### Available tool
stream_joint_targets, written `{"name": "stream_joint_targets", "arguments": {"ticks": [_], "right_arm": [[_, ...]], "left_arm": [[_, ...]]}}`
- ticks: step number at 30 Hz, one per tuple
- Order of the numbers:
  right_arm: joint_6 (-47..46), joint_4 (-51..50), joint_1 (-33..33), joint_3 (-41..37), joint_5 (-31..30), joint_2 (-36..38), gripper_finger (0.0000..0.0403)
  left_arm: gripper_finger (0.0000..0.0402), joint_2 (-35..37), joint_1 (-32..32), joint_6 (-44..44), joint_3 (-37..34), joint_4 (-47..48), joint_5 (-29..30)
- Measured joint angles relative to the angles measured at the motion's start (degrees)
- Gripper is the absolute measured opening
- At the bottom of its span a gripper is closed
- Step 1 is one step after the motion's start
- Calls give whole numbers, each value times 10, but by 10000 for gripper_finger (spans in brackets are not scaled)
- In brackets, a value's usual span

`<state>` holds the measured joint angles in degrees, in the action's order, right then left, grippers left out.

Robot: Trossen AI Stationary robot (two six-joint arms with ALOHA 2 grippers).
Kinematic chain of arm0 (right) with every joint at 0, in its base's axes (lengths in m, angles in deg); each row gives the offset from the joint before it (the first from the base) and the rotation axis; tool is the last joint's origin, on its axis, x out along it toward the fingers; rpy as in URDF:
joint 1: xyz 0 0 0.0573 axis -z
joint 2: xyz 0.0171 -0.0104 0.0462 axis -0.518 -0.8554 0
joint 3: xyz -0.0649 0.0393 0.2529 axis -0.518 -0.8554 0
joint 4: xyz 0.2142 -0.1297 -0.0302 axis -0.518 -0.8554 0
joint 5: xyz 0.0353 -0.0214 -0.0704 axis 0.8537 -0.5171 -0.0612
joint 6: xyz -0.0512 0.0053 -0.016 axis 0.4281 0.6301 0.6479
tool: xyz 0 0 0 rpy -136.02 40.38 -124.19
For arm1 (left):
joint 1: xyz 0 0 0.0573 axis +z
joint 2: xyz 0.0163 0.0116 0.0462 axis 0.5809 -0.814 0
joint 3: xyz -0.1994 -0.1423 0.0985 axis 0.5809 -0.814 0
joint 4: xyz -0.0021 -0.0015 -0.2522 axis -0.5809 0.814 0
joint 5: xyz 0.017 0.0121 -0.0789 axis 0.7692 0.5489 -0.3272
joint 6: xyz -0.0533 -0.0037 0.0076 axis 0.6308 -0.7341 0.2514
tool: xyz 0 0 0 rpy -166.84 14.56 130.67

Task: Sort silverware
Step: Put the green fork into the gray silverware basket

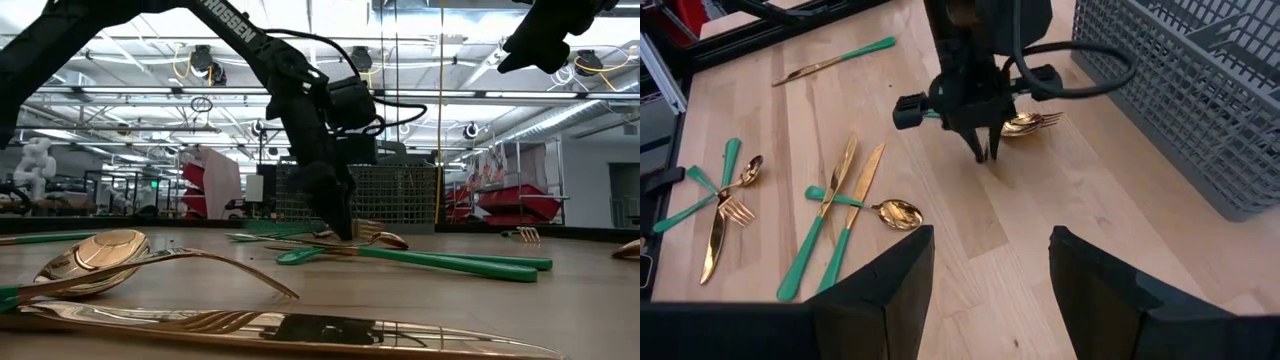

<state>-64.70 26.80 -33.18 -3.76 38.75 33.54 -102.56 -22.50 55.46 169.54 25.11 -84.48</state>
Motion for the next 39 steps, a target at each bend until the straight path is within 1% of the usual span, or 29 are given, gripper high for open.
{"name": "stream_joint_targets", "arguments": {"ticks": [1, 2, 3, 8, 10, 12, 14, 15, 16, 17, 19, 20, 21, 22, 25, 26, 28, 29, 30, 32, 33, 34, 36, 38, 39], "right_arm": [[0, 0, 0, 0, -1, 0, 187], [0, 0, 0, 0, -1, 0, 187], [0, 0, 0, 0, -1, 0, 187], [-5, 0, 0, 0, -5, 0, 187], [-12, 0, 0, 0, -15, 0, 187], [-13, 0, 0, 0, -16, 0, 187], [-11, 0, 0, 0, -16, 0, 187], [-11, 0, 0, 0, -17, 0, 187], [-11, 0, 0, 0, -21, 0, 187], [-11, 1, 0, 0, -30, 0, 187], [-11, 1, 0, 0, -51, -1, 187], [-11, 3, 0, 0, -61, -1, 187], [-11, 6, 0, 0, -71, -1, 187], [-11, 6, 0, 0, -79, -1, 187], [-8, 15, 0, 0, -89, -2, 187], [-6, 16, 0, 0, -89, -2, 187], [-6, 17, 0, 0, -89, -3, 187], [-6, 17, 0, 0, -89, -3, 187], [-5, 17, 0, 0, -89, -3, 187], [-5, 17, 0, 0, -92, -3, 187], [-5, 18, 0, 0, -94, -3, 187], [-5, 19, 0, 0, -100, -3, 187], [-7, 23, 0, 0, -102, -3, 187], [-10, 26, 0, 0, -104, -3, 187], [-10, 28, 0, 0, -104, -3, 187]], "left_arm": [[30, 1, 0, 19, 0, 0, 1], [16, 2, 0, 34, -1, -1, 2], [12, 6, 0, 53, -1, -2, 3], [6, 13, -15, 107, 7, -1, 35], [6, 19, -24, 134, 26, 4, 36], [6, 36, -35, 168, 45, 28, 36], [6, 57, -46, 200, 75, 30, 51], [6, 74, -52, 215, 88, 31, 79], [6, 92, -58, 226, 97, 32, 120], [5, 112, -62, 228, 106, 13, 182], [5, 159, -63, 227, 106, -66, 340], [5, 184, -57, 218, 97, -122, 411], [5, 207, -47, 202, 84, -191, 461], [5, 230, -34, 183, 64, -267, 483], [5, 296, 15, 153, -36, -466, 487], [5, 316, 34, 154, -77, -510, 473], [5, 349, 69, 155, -168, -580, 407], [5, 356, 86, 155, -210, -634, 372], [5, 360, 99, 156, -248, -690, 351], [5, 359, 118, 152, -301, -796, 348], [5, 355, 127, 149, -320, -835, 352], [5, 350, 137, 150, -334, -859, 356], [5, 334, 155, 150, -352, -865, 356], [5, 317, 167, 138, -355, -860, 339], [5, 309, 170, 131, -355, -875, 329]]}}
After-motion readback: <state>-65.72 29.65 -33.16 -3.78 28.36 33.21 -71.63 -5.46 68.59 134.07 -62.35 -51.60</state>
